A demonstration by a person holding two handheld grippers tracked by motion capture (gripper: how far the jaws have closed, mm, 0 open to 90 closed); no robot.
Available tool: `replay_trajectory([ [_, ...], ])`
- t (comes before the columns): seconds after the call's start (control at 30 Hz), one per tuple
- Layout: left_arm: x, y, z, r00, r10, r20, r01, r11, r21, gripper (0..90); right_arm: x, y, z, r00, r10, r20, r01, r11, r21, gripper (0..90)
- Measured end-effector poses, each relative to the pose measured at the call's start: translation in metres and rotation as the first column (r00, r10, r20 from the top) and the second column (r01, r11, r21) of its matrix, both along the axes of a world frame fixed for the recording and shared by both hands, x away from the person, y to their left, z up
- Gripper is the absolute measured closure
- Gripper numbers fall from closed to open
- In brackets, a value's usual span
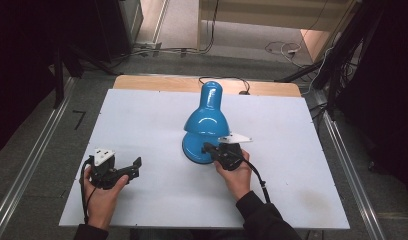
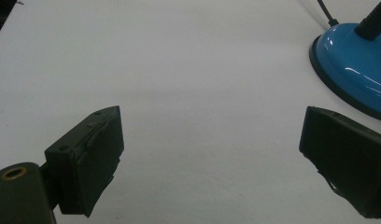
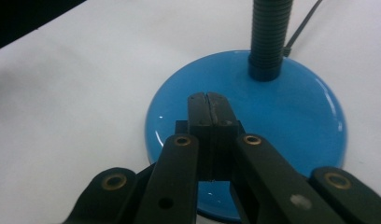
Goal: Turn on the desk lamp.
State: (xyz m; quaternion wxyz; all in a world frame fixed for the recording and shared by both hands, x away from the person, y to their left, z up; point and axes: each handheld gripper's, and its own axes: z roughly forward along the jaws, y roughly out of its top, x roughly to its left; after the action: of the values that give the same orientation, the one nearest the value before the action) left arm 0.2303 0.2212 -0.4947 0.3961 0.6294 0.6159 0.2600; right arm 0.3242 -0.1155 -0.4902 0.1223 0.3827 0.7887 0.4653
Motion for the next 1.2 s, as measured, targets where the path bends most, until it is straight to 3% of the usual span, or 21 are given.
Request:
replay_trajectory([
  [0.77,-0.002,0.002,0.001,1.0,0.005,0.003,-0.004,1.0,-0.007,6.6,0.002,0.004,-0.01,0.9998,-0.013,-0.017,0.013,0.999,-0.034,87.5],
  [1.2,-0.002,0.002,0.001,1.0,0.007,0.001,-0.007,1.0,-0.004,6.7,-0.001,0.006,-0.013,0.9997,-0.022,0.006,0.022,0.999,-0.034,87.8],
])
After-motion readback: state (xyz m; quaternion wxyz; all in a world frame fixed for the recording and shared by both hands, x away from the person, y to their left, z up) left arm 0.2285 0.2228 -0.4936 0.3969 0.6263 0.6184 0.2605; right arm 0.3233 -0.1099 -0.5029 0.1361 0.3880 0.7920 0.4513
